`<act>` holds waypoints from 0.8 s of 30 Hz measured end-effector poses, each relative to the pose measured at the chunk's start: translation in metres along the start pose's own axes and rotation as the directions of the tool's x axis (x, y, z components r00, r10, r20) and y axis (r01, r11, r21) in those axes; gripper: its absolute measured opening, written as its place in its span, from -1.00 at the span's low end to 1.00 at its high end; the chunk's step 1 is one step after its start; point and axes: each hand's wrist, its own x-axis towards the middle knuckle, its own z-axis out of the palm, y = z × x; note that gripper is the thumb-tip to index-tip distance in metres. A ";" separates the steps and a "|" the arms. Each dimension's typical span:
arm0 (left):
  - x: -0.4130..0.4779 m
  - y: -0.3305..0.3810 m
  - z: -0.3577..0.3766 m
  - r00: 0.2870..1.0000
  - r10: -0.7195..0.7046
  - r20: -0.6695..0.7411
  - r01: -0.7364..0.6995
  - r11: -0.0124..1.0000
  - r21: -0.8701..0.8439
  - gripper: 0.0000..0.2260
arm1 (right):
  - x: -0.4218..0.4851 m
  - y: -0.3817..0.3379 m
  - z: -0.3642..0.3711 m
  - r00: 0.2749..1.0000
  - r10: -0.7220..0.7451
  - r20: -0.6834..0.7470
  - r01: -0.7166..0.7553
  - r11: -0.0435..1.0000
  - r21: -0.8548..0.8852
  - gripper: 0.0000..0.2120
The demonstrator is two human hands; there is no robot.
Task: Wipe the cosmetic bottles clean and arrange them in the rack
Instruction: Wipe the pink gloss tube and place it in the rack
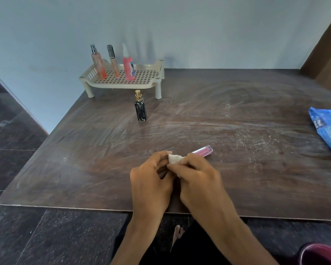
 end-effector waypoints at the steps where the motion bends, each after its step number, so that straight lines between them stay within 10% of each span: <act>1: 0.000 0.000 0.000 1.000 0.002 0.007 -0.002 1.000 -0.006 -0.68 | 0.001 0.005 -0.003 1.000 0.026 -0.018 -0.025 0.998 0.054 -0.74; 12: 0.001 0.007 -0.004 1.000 -0.001 0.019 0.001 1.000 -0.005 -0.71 | 0.034 0.053 -0.045 0.927 0.375 -0.004 -0.375 0.927 -0.007 -0.87; 24: 0.007 0.005 -0.015 0.986 -0.158 0.045 0.165 0.940 -0.298 -0.78 | 0.025 0.042 -0.044 0.748 0.619 0.240 -0.570 0.414 0.710 -0.81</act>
